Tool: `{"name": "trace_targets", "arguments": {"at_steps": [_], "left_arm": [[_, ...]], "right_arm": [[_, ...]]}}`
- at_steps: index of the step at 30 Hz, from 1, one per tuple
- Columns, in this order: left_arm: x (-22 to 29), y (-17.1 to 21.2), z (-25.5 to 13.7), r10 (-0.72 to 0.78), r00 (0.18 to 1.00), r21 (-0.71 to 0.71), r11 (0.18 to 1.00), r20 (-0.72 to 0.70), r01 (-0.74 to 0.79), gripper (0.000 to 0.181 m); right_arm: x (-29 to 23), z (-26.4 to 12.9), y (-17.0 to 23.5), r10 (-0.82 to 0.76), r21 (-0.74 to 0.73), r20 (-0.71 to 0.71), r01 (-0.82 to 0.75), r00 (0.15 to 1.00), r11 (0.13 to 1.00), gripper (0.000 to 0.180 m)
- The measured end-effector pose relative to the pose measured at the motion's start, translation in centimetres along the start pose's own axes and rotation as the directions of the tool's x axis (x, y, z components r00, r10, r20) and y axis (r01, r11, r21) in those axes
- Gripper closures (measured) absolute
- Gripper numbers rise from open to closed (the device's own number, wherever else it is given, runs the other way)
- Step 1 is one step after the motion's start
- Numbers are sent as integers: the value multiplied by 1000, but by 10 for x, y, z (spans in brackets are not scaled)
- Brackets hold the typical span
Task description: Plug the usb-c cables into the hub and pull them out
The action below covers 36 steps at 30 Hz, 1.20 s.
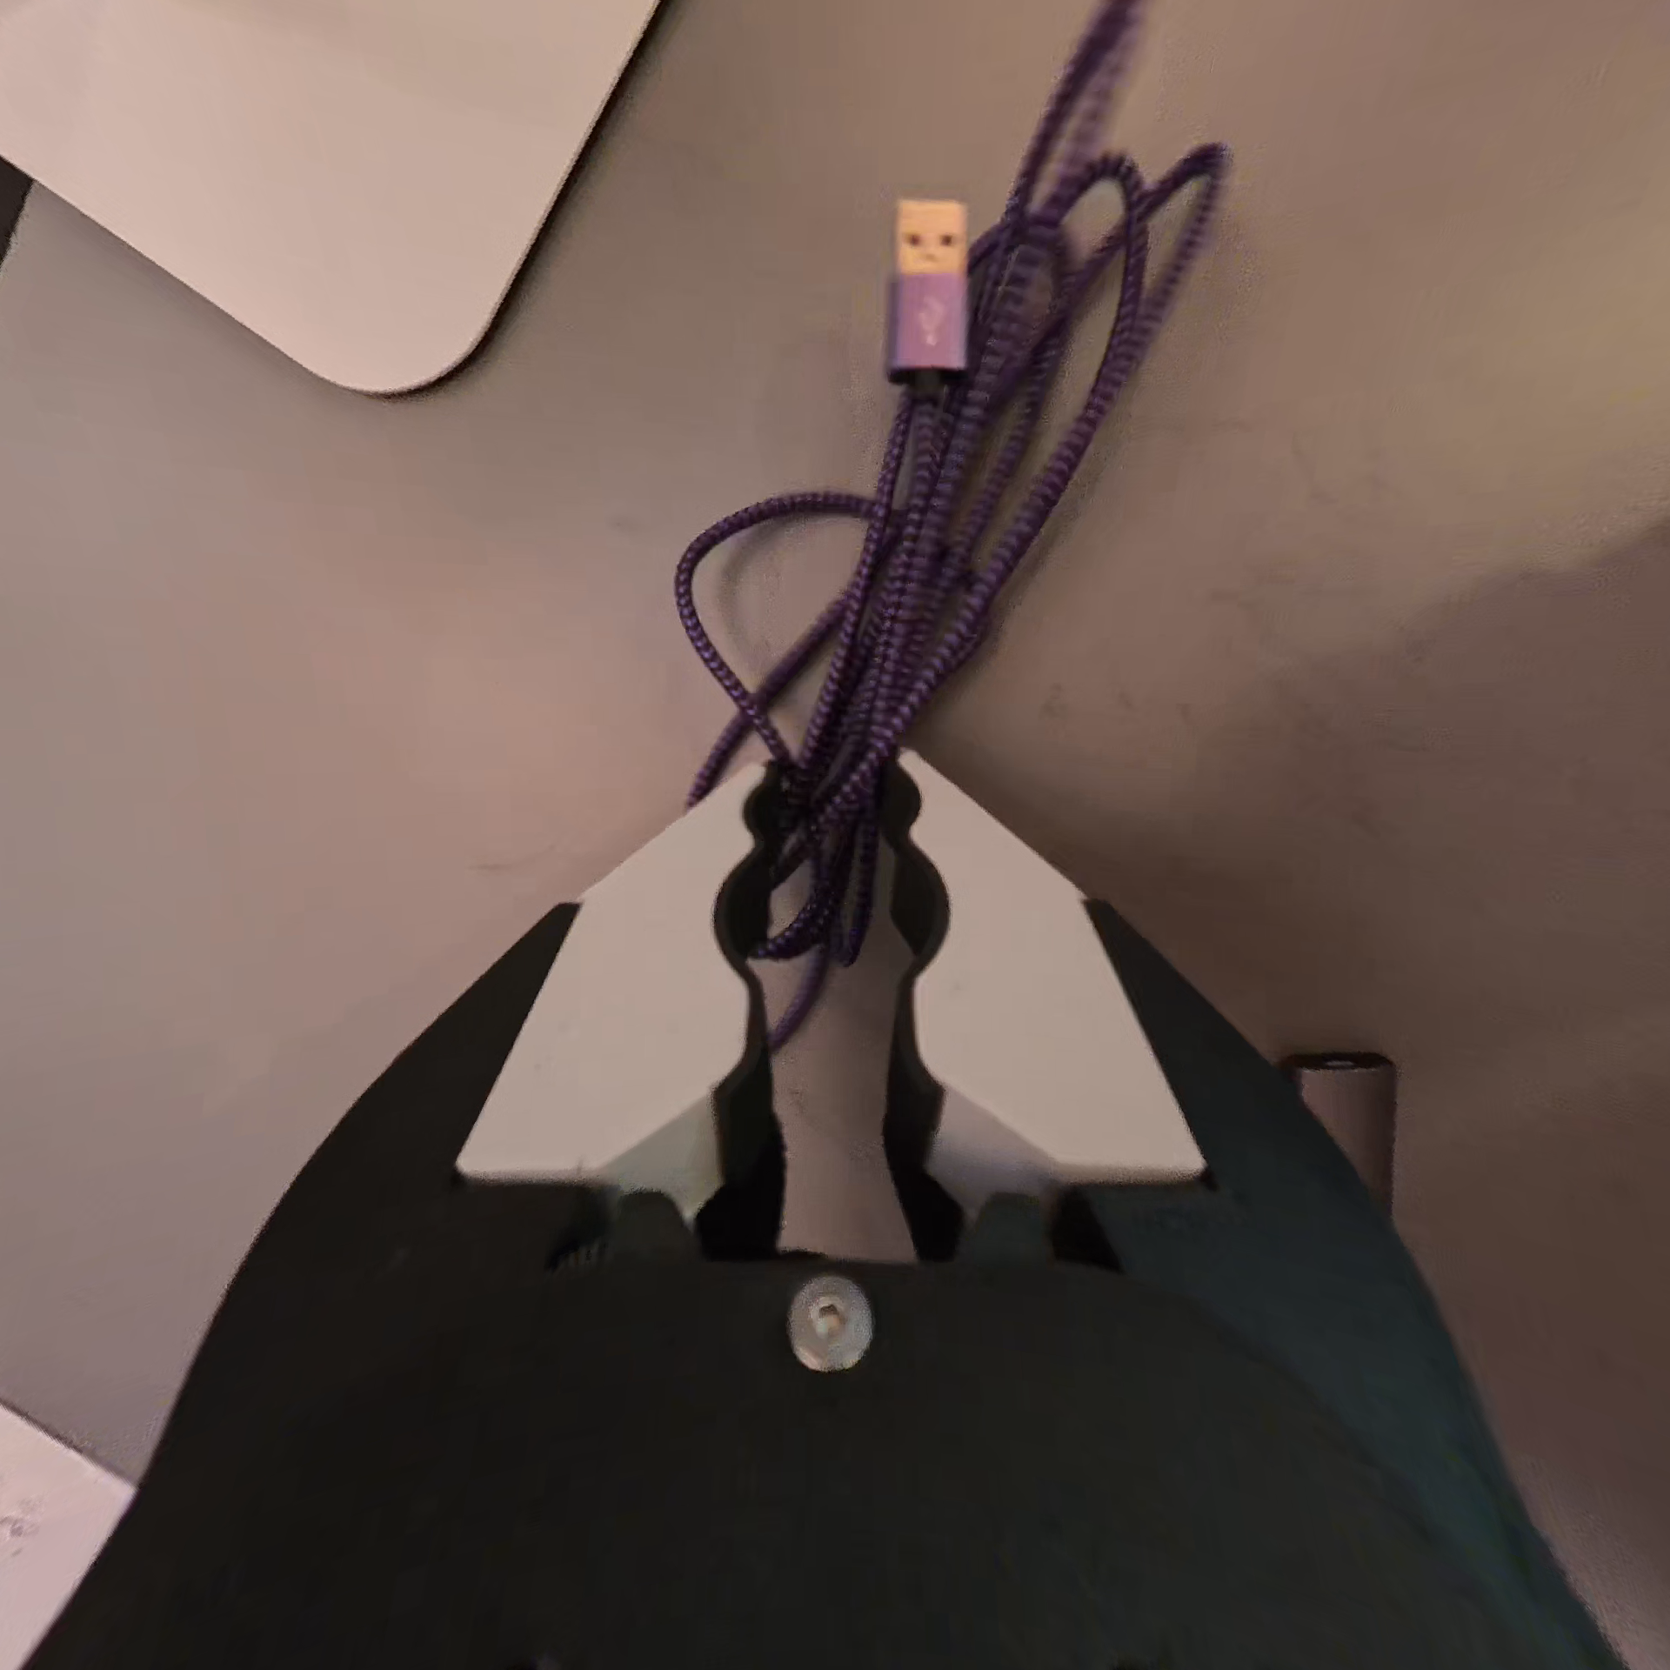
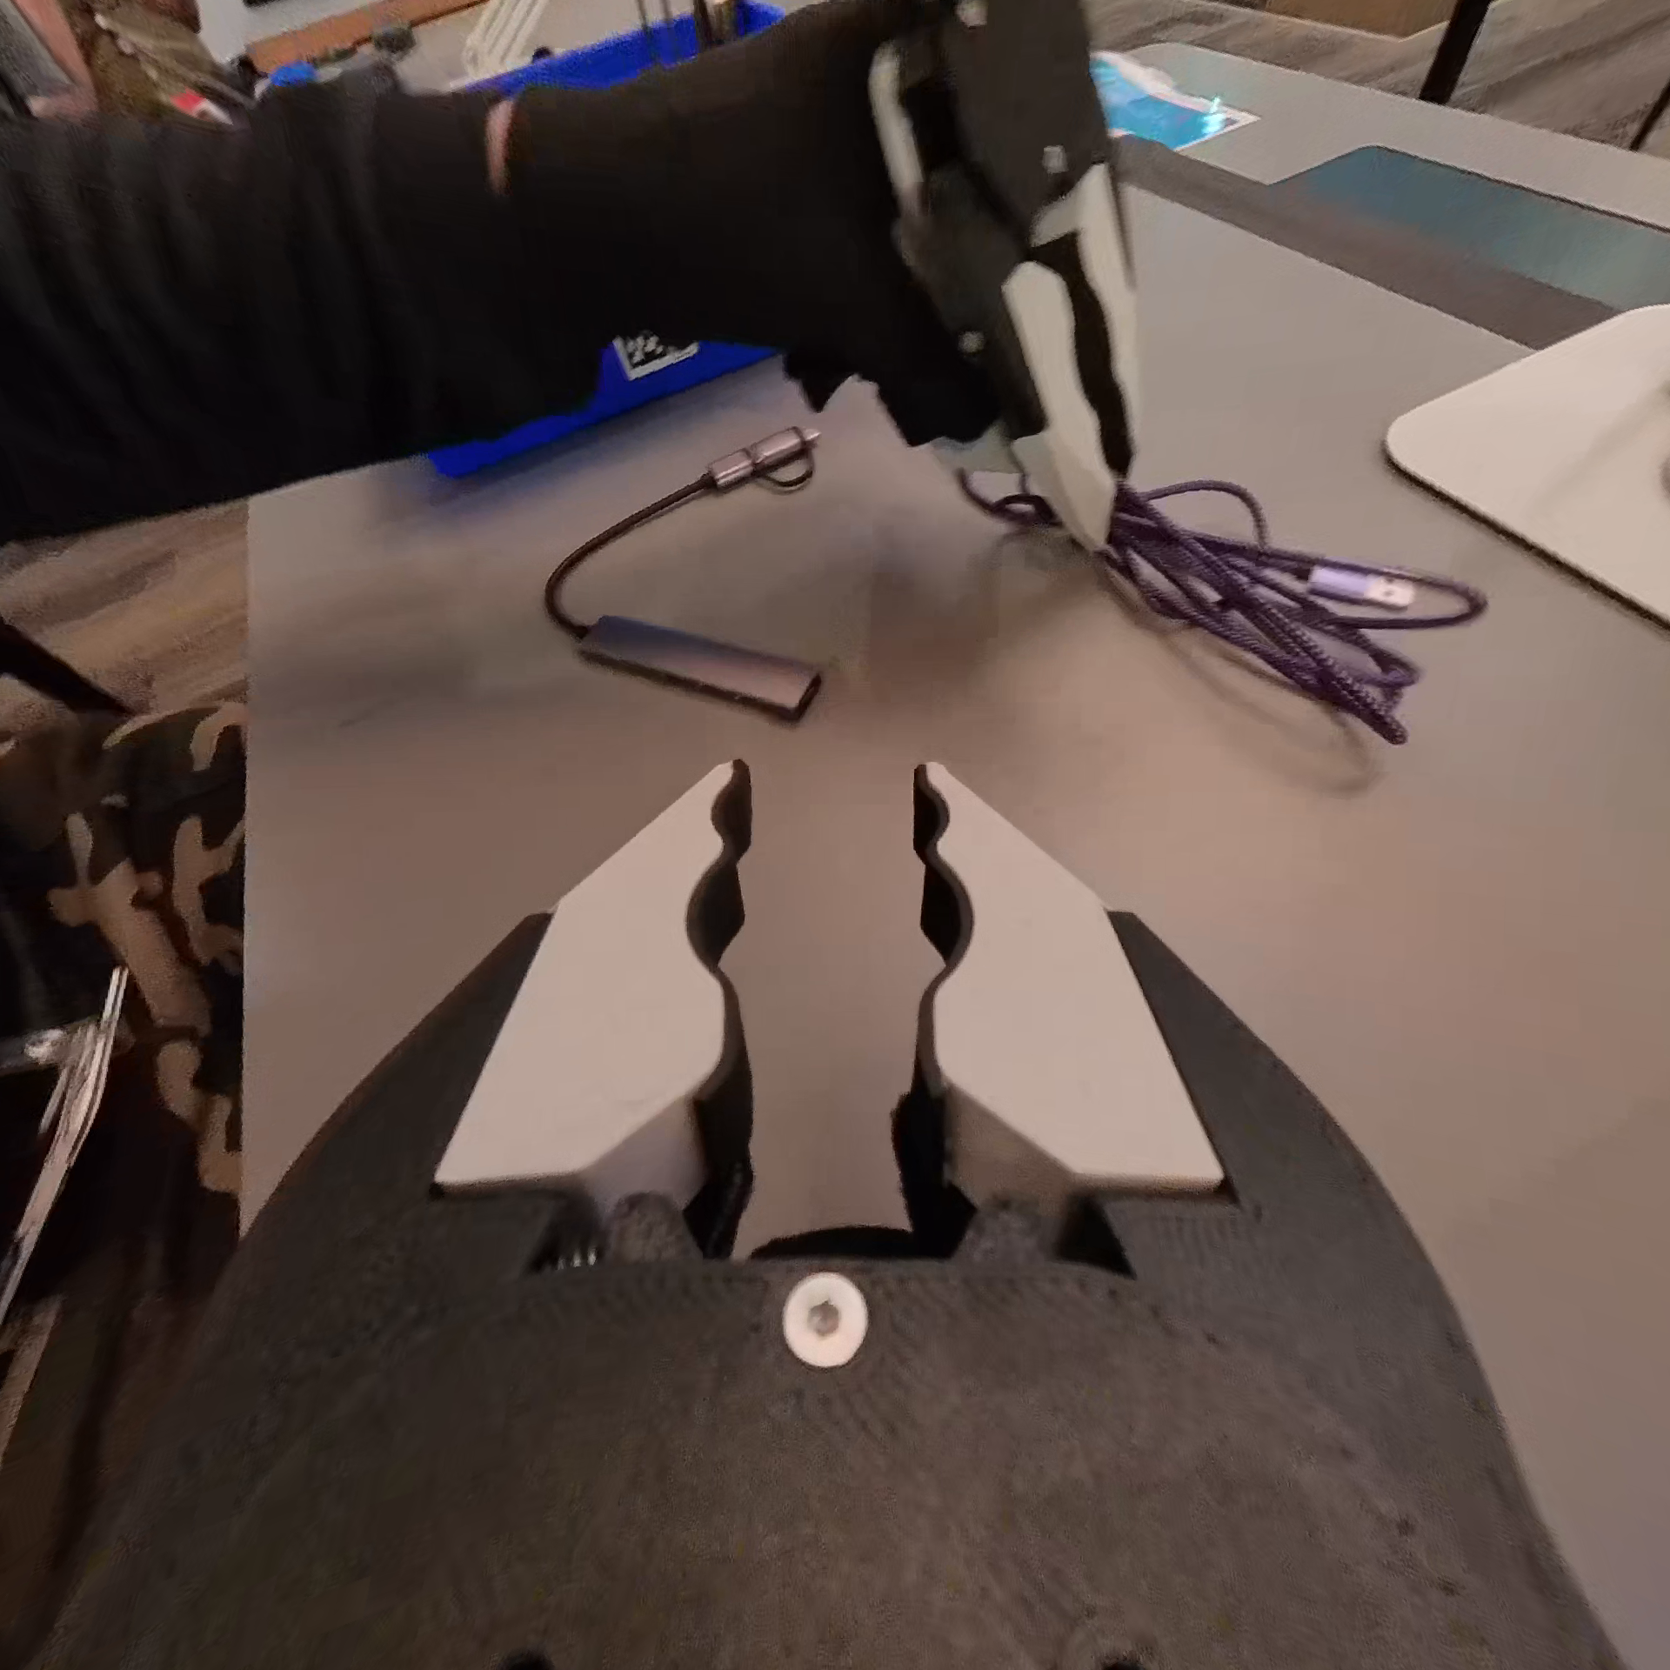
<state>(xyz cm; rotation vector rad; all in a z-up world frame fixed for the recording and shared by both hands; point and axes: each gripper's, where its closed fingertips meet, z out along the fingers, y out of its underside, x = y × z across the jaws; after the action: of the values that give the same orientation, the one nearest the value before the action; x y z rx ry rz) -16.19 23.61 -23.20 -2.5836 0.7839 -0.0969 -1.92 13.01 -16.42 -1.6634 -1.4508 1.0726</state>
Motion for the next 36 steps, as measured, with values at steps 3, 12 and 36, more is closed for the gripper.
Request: {"name": "trace_targets", "arguments": {"at_steps": [3, 12, 36], "left_arm": [[7, -8, -16, -34, 999, 105, 994, -35, 38, 177], [46, 16, -17, -82, 978, 79, 992, -190, 98, 177], [-5, 120, -196, -122, 988, -4, 992, 94, 123, 150]], "right_arm": [[25, 6, -13, 78, 24, -1, -78, 997, 997, 143], [81, 35, -19, 186, 17, -24, -186, 982, 982, 136], [113, 4, -22, 203, 209, -127, -174, 971, 962, 137]]}}
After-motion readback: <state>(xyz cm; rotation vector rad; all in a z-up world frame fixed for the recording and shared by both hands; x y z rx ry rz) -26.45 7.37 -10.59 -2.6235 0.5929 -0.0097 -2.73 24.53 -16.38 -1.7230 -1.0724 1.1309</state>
